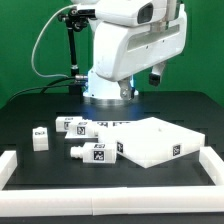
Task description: Assemble one leg
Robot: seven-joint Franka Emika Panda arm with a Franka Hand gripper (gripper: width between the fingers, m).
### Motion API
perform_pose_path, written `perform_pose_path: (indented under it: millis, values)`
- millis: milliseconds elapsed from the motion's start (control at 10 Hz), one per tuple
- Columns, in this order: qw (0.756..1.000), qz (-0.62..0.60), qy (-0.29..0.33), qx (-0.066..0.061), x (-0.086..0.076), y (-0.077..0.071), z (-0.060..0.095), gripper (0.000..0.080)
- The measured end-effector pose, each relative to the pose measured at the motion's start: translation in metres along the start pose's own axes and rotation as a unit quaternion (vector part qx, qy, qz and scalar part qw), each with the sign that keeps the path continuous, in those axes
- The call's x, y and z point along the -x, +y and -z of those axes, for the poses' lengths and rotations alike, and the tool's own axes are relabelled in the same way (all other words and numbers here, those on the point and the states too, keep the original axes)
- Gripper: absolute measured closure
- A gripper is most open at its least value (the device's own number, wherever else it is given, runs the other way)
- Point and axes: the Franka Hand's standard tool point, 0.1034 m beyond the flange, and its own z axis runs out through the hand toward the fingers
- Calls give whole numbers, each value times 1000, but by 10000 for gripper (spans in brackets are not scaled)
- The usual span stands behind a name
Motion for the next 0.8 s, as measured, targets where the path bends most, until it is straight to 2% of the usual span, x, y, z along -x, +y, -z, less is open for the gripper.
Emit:
perform_pose_path:
  millis: [500,600,700,800]
  values:
    - [1000,0,-1,-1,0,0,-1,150]
    - [1000,8,13,10,0,4,-5,150]
    - [999,9,35,29,8,5,-24,150]
    - [998,8,50,39,13,-2,-45,150]
